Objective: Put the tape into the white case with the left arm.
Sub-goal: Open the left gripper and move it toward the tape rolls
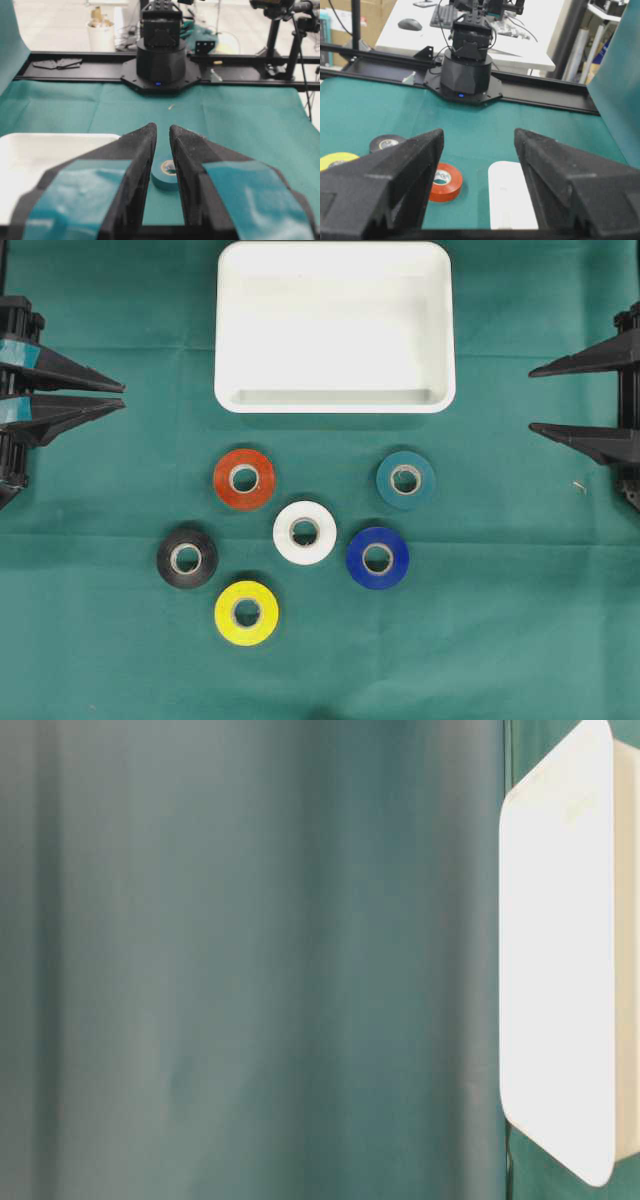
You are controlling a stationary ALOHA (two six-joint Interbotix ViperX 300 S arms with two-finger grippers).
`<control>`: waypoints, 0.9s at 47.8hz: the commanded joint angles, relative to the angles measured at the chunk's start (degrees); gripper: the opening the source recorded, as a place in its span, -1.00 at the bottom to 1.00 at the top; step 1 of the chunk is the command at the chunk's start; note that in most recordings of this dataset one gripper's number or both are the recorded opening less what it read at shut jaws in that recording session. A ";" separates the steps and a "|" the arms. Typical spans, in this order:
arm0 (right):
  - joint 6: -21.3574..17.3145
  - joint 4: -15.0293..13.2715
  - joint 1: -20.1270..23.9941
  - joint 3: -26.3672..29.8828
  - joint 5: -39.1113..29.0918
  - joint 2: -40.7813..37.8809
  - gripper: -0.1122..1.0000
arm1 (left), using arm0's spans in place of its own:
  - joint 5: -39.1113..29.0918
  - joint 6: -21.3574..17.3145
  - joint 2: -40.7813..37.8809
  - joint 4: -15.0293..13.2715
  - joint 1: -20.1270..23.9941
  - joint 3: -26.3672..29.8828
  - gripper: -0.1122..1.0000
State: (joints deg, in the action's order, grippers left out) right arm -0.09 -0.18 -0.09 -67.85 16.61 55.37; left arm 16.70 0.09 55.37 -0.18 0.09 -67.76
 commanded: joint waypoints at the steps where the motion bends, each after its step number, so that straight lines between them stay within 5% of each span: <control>1: -0.26 -0.09 -0.44 0.44 0.44 -0.53 -0.36 | 0.44 -0.09 -0.70 -1.14 -1.23 1.14 -0.36; 8: -0.35 -0.18 -0.53 -1.41 0.44 -0.44 -0.76 | 0.44 0.09 -0.97 -1.23 -2.29 1.14 -0.74; 13: -0.35 -0.18 -0.53 -2.29 0.70 -0.18 -0.94 | 0.53 0.18 -0.97 -1.23 -3.16 1.49 -0.77; 34: -0.70 -0.18 -0.53 -9.93 0.35 6.86 -0.97 | 0.53 -0.44 -0.97 -1.23 -5.71 1.32 -0.76; 43: -2.46 -0.26 -0.53 -12.22 0.35 11.07 -0.97 | 0.70 -1.05 -1.05 -1.23 -6.15 1.67 -0.04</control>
State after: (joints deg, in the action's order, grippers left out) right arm -2.11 -0.35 -0.53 -80.16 16.70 65.65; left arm 16.79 -0.79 54.84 -1.32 -5.89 -67.41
